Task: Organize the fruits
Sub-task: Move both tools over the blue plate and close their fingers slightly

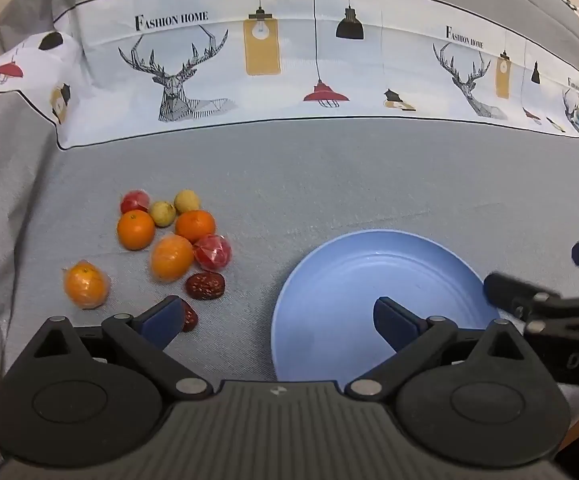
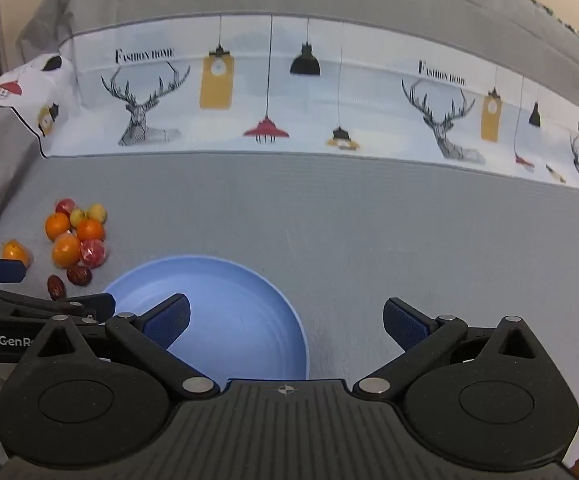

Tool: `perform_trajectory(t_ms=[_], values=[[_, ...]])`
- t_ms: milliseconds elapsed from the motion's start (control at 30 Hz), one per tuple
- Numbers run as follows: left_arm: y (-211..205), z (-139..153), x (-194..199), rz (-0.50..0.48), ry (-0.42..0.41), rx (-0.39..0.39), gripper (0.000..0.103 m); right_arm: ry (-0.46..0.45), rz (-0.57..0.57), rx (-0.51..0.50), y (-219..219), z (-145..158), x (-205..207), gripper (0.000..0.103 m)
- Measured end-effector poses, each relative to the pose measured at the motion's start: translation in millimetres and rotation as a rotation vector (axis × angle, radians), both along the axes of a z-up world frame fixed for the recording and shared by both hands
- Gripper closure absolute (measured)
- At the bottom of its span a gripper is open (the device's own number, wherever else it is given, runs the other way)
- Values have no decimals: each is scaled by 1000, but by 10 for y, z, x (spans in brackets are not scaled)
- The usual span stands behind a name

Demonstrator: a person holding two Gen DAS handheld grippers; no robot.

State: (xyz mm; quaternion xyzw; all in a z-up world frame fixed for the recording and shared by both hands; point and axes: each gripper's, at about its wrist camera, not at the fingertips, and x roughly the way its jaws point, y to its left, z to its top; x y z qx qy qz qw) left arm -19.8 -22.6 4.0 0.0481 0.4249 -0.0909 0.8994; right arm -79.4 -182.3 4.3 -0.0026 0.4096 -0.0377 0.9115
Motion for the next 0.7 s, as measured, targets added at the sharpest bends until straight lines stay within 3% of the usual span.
perform_trajectory(t_ms=[433,600,700], values=[[-1,-59,14,9,36,-63,2,41,-60,18,-143,-90,92,1],[-61,-48,-23,-3,1,-24,2,52,-83,-8,-142,-164,10,1],[-36,-52,-25,-8,14,-57,2,67,-95,-6,-210,-134,6,1]])
